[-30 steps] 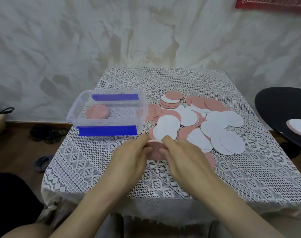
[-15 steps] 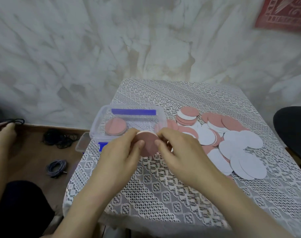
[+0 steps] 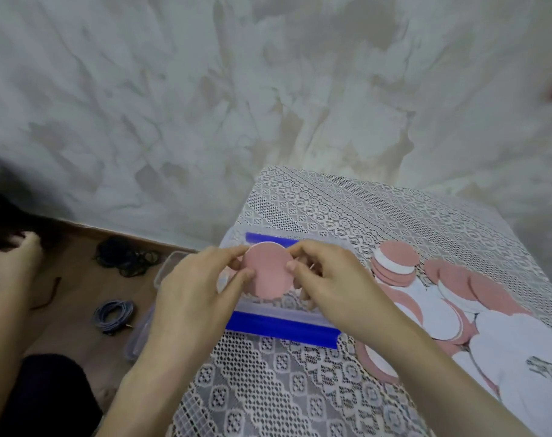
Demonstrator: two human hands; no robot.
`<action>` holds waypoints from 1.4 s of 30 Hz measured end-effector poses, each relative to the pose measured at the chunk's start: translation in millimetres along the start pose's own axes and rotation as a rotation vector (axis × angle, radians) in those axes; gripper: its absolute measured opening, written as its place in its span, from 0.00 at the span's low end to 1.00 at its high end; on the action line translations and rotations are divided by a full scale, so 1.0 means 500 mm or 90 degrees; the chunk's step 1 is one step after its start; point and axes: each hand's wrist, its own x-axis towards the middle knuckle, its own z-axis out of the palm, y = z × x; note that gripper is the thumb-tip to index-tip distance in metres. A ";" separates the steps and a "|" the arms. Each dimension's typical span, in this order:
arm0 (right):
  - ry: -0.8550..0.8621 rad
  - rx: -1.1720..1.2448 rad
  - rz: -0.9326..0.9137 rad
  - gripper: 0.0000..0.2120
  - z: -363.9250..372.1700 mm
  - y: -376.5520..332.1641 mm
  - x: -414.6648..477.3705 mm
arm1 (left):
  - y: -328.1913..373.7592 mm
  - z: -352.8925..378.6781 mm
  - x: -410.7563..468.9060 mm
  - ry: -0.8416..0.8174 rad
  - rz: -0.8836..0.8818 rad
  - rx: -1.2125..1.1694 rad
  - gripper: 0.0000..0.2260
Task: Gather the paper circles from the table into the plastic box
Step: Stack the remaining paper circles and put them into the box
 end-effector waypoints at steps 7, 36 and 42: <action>-0.067 -0.087 0.086 0.06 0.034 0.022 0.078 | -0.043 0.006 0.011 -0.066 -0.074 0.018 0.31; -0.250 -0.300 0.048 0.17 0.047 0.019 0.091 | -0.045 0.015 0.009 -0.060 -0.117 -0.048 0.31; -0.234 -0.327 0.001 0.09 0.070 0.010 0.108 | -0.047 0.019 0.008 -0.043 -0.130 -0.087 0.31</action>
